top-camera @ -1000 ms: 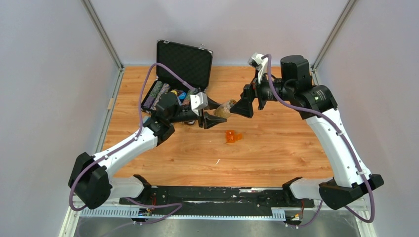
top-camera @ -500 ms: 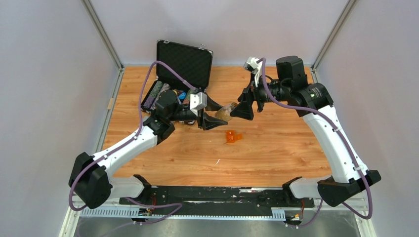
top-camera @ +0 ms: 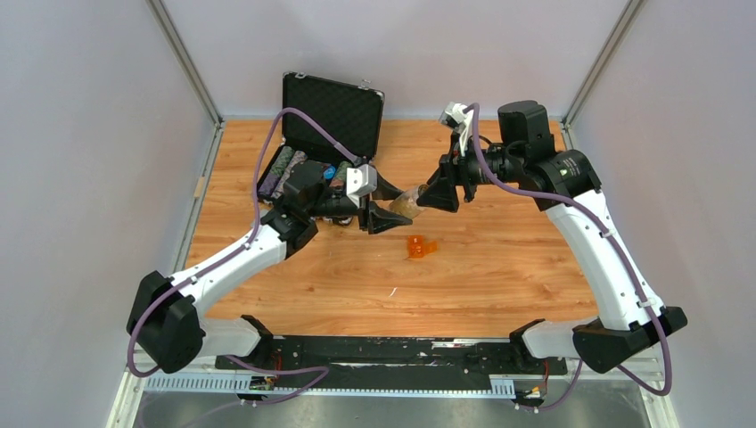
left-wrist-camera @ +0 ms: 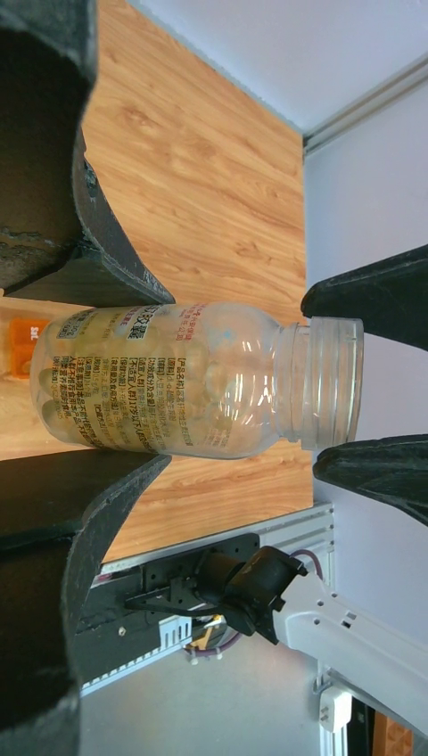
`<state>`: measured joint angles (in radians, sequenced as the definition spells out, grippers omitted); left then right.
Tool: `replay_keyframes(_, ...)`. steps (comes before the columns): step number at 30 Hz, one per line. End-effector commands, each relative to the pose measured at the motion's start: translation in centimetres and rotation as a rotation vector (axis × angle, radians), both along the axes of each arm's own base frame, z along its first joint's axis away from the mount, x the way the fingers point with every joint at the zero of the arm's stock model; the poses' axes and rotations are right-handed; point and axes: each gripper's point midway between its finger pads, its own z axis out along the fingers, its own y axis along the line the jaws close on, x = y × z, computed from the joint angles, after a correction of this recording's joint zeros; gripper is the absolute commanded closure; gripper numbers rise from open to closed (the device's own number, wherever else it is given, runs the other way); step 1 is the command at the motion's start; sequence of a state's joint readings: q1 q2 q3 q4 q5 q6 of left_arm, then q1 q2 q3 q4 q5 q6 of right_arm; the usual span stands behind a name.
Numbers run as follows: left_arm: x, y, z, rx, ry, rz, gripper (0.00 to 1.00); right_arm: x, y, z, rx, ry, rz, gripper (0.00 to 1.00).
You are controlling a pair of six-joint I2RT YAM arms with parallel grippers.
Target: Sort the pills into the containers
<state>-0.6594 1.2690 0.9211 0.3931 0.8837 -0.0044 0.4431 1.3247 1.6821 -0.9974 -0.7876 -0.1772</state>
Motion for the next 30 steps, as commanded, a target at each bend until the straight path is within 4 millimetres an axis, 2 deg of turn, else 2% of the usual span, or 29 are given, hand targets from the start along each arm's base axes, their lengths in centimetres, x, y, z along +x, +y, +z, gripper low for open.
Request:
replay_keyframes(1, 0.6, -0.2, 2.8, -0.048, -0.065, 0.006, 1.0, 0.1, 0.8, 0.6, 0.027, -0.014, 0.023, 0.41)
replay_keyframes(10, 1.0, -0.3, 2.8, -0.045, -0.088, 0.016, 1.0, 0.8, 1.1, -0.1, 0.002, 0.01, -0.018, 0.55)
replay_keyframes(19, 2.2, 0.1, 3.2, -0.038, -0.181, 0.082, 1.0, 1.5, 1.6, -0.9, -0.007, 0.134, -0.093, 0.69)
replay_keyframes(27, 3.5, 0.5, 3.8, -0.077, -0.245, 0.168, 1.0, 1.2, 3.3, -2.2, 0.026, 0.37, -0.163, 0.69)
replay_keyframes(30, 4.1, 0.8, 4.1, -0.092, -0.268, 0.211, 1.0, 1.8, 3.9, -2.6, 0.038, 0.457, -0.213, 0.69)
